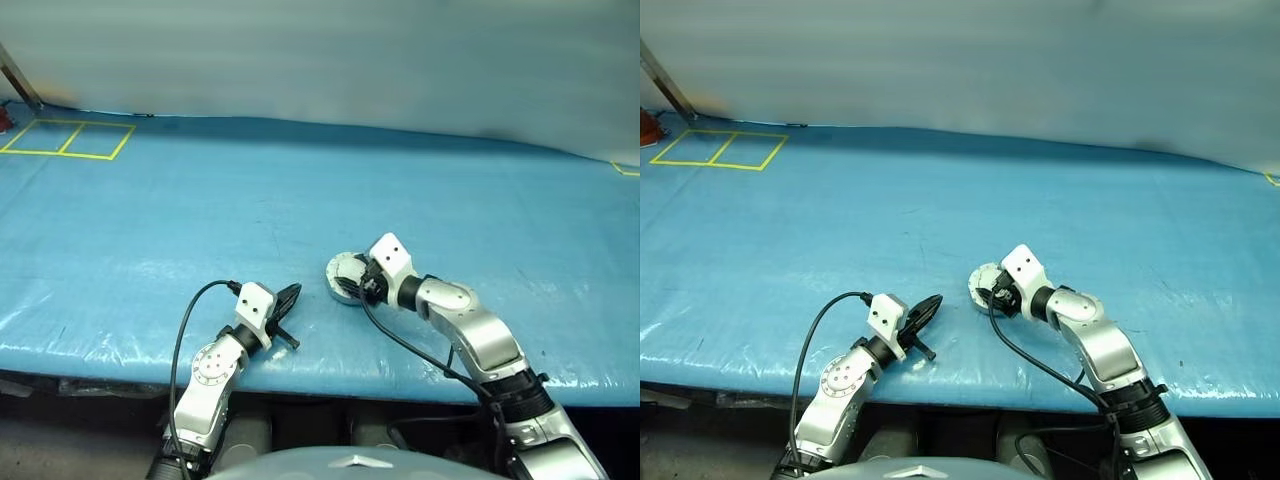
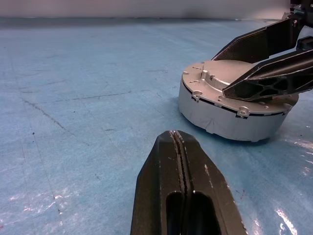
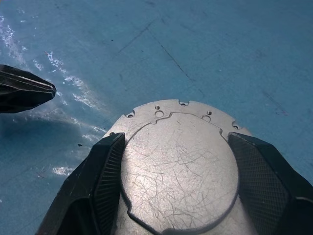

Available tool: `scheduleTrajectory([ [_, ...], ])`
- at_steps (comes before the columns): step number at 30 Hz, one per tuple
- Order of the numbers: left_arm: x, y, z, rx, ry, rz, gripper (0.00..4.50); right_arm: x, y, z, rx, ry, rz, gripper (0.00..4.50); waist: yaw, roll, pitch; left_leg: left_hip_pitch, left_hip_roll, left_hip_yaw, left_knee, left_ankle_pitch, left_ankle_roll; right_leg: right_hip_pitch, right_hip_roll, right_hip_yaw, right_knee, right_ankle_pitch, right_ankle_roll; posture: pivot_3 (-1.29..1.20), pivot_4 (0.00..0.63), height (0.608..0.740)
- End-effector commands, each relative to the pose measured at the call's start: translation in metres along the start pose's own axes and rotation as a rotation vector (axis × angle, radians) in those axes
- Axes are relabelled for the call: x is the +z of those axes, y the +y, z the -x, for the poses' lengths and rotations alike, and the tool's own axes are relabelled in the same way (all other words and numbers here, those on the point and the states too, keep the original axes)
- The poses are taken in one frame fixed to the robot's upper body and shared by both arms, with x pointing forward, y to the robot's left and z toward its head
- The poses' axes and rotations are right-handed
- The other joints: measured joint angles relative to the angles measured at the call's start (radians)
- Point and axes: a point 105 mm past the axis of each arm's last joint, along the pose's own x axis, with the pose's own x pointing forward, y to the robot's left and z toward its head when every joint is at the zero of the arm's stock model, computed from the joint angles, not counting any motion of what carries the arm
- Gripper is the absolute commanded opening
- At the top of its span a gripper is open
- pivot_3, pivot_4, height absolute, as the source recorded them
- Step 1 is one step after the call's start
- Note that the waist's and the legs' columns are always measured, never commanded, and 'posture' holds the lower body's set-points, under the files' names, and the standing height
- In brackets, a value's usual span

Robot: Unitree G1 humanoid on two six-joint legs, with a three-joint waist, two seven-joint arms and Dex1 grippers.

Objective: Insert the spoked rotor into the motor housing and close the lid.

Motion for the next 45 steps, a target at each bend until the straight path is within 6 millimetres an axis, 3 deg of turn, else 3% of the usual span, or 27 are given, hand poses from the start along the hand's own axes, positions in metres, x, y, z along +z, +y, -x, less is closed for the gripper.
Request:
scheduleTrajectory([
  [1,0.009,-0.002,-0.002,-0.01,-0.035,-0.014,0.0,-0.096,-0.01,0.014,-0.113,0.39,-0.153,3.04,0.0,0.0,0.0,0.0,0.0,0.0,0.0,0.0,0.0,0.0,0.0,0.0,0.0,0.0,0.0,0.0,0.15,0.74],
  [8,0.009,-0.001,-0.002,-0.005,-0.031,-0.016,0.0,-0.086,-0.014,0.005,-0.189,0.332,-0.19,3.04,-0.005,-0.001,-0.001,0.0,0.0,0.0,-0.001,0.0,0.0,-0.001,-0.001,-0.001,0.0,0.0,0.0,0.0,0.15,0.74],
  [14,0.009,-0.001,-0.003,-0.004,-0.031,-0.019,0.0,-0.067,-0.019,0.0,-0.268,0.193,-0.237,3.04,-0.009,-0.001,0.001,-0.001,0.0,0.0,-0.003,0.002,-0.001,-0.004,-0.001,-0.001,0.0,0.0,0.0,0.0,0.15,0.74],
  [18,0.009,-0.001,-0.003,-0.007,-0.029,-0.021,0.0,-0.056,-0.012,0.001,-0.234,0.098,-0.23,3.04,-0.008,-0.003,0.003,-0.002,0.0,0.001,-0.004,0.002,0.0,-0.005,-0.001,-0.001,0.0,0.0,0.001,0.0,0.15,0.74],
  [23,0.009,-0.001,-0.003,-0.012,-0.026,-0.021,0.0,-0.027,0.003,0.004,-0.118,-0.097,-0.461,3.04,-0.005,-0.005,0.011,-0.006,-0.001,0.001,-0.006,0.005,0.004,-0.009,0.001,-0.002,0.0,0.001,0.001,0.0,0.15,0.74],
  [26,0.008,-0.001,-0.003,-0.015,-0.022,-0.02,0.0,-0.014,0.011,0.008,-0.043,-0.157,-0.5,3.04,-0.005,0.001,0.014,-0.02,-0.003,0.001,-0.007,0.006,0.006,-0.019,0.003,-0.001,0.001,0.009,0.003,0.0,0.15,0.74],
  [37,0.007,-0.003,-0.005,-0.027,-0.019,-0.02,0.0,0.002,0.012,0.01,-0.018,-0.163,-0.372,3.04,-0.011,0.006,0.017,-0.022,-0.008,0.001,-0.014,0.003,0.005,-0.023,0.004,-0.002,0.0,0.007,0.0,0.0,0.15,0.74],
  [41,0.007,-0.003,-0.005,-0.03,-0.019,-0.021,0.0,-0.016,-0.015,0.007,-0.205,-0.042,-0.101,3.04,-0.013,0.006,0.017,-0.022,-0.008,0.001,-0.013,0.003,0.005,-0.023,0.004,-0.003,0.0,0.007,0.0,0.0,0.15,0.74],
  [45,0.008,-0.003,-0.006,-0.033,-0.02,-0.022,0.0,-0.023,-0.021,0.006,-0.207,-0.043,-0.169,3.04,-0.01,0.005,0.018,-0.021,-0.009,0.0,-0.01,0.004,0.005,-0.021,0.003,-0.003,0.0,0.007,0.001,0.0,0.15,0.74],
])
